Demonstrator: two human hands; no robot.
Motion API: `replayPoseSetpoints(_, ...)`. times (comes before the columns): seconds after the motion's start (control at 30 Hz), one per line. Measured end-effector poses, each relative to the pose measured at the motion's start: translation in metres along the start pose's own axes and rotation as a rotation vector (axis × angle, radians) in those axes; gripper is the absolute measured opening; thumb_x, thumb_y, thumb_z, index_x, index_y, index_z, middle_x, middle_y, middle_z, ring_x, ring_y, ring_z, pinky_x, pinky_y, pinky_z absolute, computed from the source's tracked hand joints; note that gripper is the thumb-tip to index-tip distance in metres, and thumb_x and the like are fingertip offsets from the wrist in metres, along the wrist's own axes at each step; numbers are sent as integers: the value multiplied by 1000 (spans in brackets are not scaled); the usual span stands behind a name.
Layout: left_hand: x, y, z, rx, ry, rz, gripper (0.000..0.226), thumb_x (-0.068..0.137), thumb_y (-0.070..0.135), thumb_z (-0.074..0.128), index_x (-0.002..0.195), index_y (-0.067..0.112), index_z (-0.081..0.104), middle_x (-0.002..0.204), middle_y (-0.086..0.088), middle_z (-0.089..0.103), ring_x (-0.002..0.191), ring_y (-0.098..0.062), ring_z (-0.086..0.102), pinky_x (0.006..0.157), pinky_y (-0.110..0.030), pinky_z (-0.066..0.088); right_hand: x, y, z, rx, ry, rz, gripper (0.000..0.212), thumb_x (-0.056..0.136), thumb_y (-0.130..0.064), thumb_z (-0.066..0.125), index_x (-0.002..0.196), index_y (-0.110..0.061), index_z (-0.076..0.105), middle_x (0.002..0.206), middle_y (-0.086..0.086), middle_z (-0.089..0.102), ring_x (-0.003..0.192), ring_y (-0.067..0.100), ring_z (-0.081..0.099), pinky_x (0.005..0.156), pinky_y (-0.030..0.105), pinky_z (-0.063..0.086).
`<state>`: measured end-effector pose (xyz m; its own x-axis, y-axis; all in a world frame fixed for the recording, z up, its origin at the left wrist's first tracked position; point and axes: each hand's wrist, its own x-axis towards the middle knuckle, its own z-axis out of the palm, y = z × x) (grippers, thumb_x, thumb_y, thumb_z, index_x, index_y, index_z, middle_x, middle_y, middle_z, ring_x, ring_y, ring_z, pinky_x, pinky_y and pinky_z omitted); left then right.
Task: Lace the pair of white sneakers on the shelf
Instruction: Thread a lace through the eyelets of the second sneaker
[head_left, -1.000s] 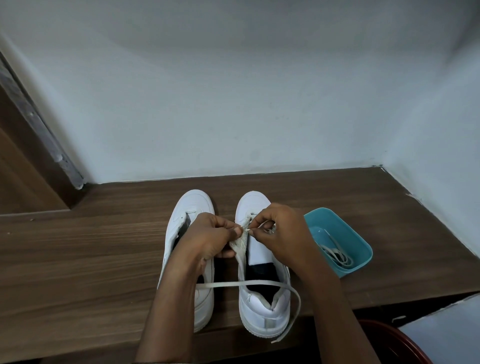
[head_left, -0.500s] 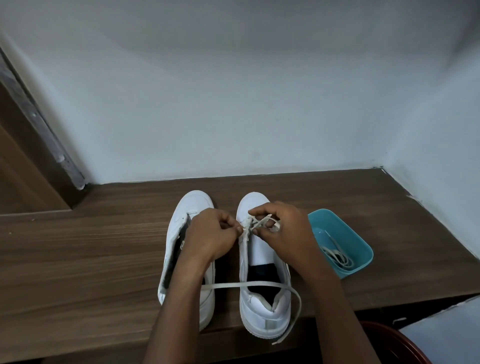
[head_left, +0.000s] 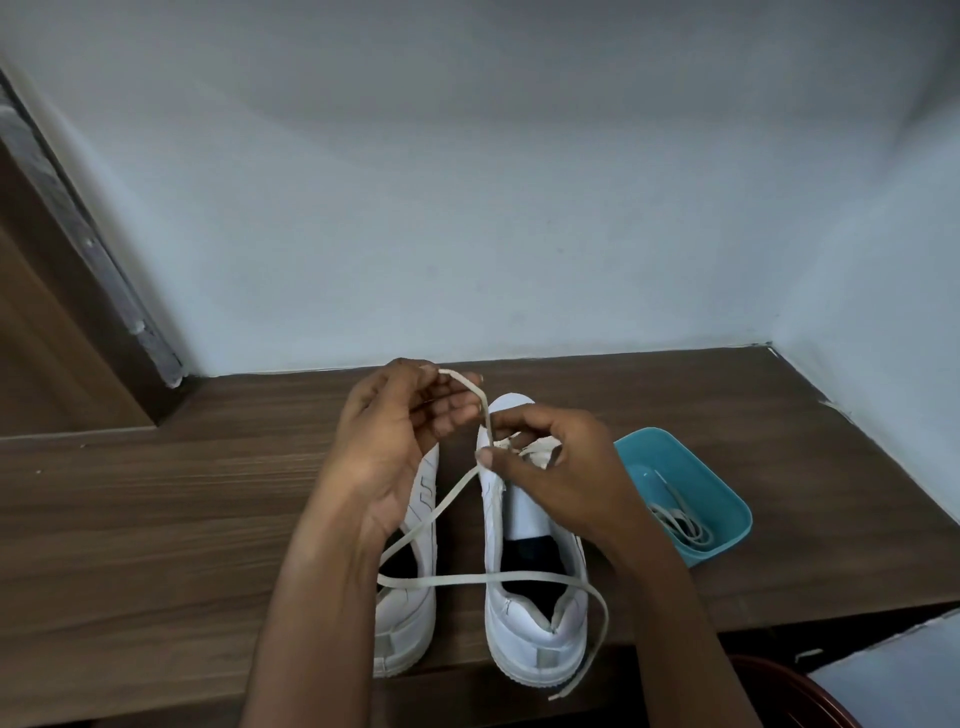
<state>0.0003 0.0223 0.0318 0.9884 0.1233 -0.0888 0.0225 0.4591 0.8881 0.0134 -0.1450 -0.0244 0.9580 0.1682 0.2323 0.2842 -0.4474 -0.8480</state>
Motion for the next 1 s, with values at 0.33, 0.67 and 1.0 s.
replayPoseSetpoints(0.33, 12, -24, -28, 566, -136, -7, 27, 99, -1, 53, 111, 16, 69, 96, -3, 76, 80, -15, 66, 71, -27, 56, 4, -8, 10, 256, 180, -130, 11, 93, -20, 70, 96, -19, 80, 77, 2, 76, 70, 15, 71, 69, 35, 59)
replayPoseSetpoints(0.67, 11, -35, -13, 772, -72, 245, 23, 94, 16, 67, 80, 30, 77, 64, 2, 70, 58, -7, 60, 62, -29, 54, -1, -13, -14, 676, 234, 80, 17, 95, -15, 65, 108, -9, 74, 98, 11, 77, 88, 21, 70, 75, 30, 57)
replayPoseSetpoints(1.0, -5, 10, 1, -105, 31, 172, 14, 94, 6, 59, 98, 2, 71, 73, -8, 69, 66, -14, 67, 67, -20, 58, -3, 8, -7, 27, -59, 92, 23, 78, -28, 85, 100, -30, 78, 92, -10, 74, 68, 3, 61, 67, 15, 48)
